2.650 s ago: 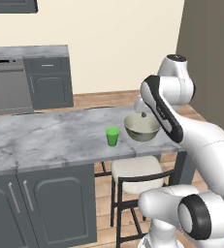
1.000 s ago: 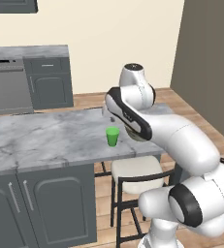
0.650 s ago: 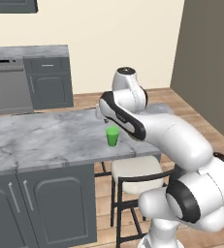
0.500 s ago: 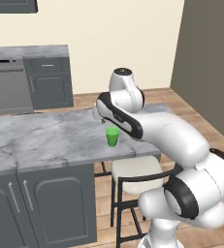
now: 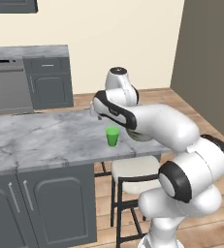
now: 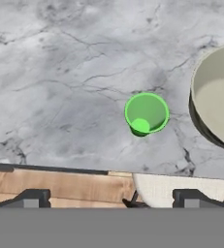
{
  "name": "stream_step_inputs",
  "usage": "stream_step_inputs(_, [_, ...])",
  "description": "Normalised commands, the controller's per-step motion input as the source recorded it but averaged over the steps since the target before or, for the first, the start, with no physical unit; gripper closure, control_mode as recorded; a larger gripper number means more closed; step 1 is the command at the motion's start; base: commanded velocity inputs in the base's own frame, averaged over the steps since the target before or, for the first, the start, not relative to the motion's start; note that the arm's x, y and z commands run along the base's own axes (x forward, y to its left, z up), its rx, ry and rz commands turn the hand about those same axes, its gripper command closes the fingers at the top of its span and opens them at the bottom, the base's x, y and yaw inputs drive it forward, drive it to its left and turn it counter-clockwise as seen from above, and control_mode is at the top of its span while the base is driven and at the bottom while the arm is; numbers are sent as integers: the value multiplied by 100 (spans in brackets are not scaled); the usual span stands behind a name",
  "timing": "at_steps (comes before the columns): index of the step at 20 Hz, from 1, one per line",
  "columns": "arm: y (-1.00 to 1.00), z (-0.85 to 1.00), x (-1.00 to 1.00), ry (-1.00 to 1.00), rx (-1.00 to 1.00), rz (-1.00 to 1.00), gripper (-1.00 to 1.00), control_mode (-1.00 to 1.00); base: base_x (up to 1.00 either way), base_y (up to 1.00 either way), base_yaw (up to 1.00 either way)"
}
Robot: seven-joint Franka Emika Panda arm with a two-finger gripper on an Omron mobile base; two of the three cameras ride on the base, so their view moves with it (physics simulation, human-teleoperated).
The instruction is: Place the cup inside the bowl on the dining table and move the bowl to any counter.
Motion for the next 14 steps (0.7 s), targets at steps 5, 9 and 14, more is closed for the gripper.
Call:
stream_step_inputs(5, [0,-9,25,0,0,2,-100,-100,0,0,0])
stream_step_inputs(9, [0,-5,16,0,-6,1,-100,-100,0,0,0])
stream_step_inputs(14, [0,-14,5,0,-7,4,-100,-100,0,0,0])
